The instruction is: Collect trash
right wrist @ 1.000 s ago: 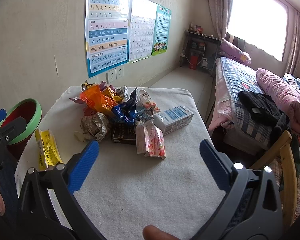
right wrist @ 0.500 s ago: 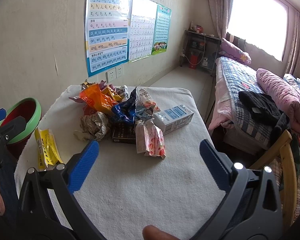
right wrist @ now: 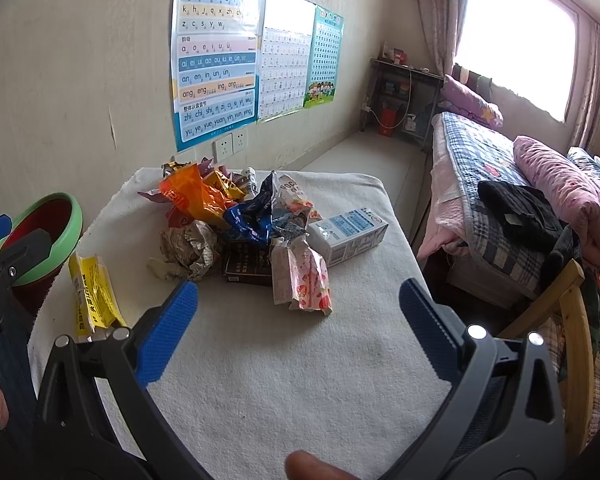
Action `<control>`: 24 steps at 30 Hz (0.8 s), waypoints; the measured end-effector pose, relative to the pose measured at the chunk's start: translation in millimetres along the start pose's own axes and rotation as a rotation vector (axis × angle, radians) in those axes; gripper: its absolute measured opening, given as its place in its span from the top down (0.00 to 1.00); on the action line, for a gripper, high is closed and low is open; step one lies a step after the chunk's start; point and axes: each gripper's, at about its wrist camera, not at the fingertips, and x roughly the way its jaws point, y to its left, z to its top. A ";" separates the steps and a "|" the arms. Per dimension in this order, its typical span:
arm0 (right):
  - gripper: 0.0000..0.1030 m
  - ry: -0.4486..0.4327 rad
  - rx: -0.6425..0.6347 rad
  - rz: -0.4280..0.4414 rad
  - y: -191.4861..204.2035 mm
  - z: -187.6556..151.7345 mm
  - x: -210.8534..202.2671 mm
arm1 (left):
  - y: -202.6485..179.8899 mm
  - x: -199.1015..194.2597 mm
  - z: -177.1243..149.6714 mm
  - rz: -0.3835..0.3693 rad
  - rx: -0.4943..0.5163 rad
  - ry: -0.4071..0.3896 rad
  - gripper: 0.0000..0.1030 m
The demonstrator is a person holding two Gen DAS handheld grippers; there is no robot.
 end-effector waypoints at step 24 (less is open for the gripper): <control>0.04 0.039 0.005 0.019 1.6 2.0 10.1 | 3.7 9.2 2.1 0.005 -0.015 0.053 0.08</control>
